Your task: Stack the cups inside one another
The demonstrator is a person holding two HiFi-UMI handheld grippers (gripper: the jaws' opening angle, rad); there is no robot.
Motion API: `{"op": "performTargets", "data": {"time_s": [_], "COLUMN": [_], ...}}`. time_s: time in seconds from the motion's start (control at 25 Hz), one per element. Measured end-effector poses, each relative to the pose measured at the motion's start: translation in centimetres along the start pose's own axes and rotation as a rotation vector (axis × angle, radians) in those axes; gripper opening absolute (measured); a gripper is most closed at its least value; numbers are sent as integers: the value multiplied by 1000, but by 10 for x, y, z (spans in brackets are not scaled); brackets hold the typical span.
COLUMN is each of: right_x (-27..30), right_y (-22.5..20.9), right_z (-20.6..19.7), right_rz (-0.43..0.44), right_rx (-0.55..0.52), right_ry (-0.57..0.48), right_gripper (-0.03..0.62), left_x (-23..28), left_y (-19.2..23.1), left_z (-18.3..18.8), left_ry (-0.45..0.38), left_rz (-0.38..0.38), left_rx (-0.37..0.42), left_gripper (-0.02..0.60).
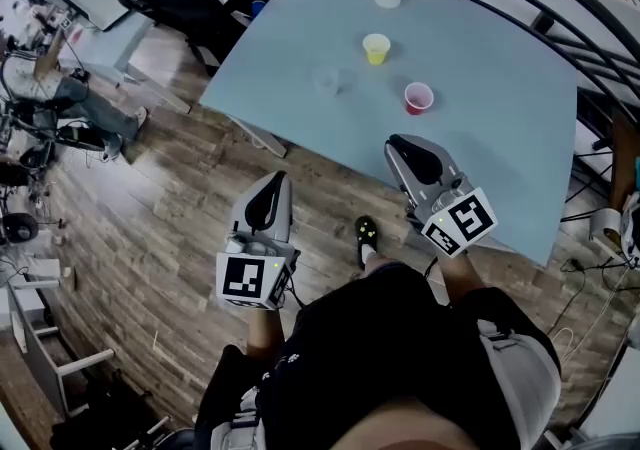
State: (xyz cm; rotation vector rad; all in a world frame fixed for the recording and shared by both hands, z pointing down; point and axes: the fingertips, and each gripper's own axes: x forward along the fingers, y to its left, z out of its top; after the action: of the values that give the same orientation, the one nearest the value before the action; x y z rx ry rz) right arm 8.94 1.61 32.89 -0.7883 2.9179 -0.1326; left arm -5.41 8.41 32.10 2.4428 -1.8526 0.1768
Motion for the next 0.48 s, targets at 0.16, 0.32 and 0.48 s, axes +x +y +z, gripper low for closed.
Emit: {"op": "performTargets", "data": {"time_s": [0.16,0.32,0.48], "right_x": [4,5,0], "right_y": [-26,-55,-83], "right_z": [1,-3,-4], "right_rz": [-31,-77,-120], "right_rx": [1,2,-4], "right_ry": [1,4,8], "right_gripper": [37,58,72], "left_x": [25,50,73], "left_y": [0,0,-8], "left_z": [6,6,9], "left_ry": [-5,2,9], "left_rz": [-17,-32,-53], "left_rx": [15,15,32], "left_gripper": [-15,-15,-15]}}
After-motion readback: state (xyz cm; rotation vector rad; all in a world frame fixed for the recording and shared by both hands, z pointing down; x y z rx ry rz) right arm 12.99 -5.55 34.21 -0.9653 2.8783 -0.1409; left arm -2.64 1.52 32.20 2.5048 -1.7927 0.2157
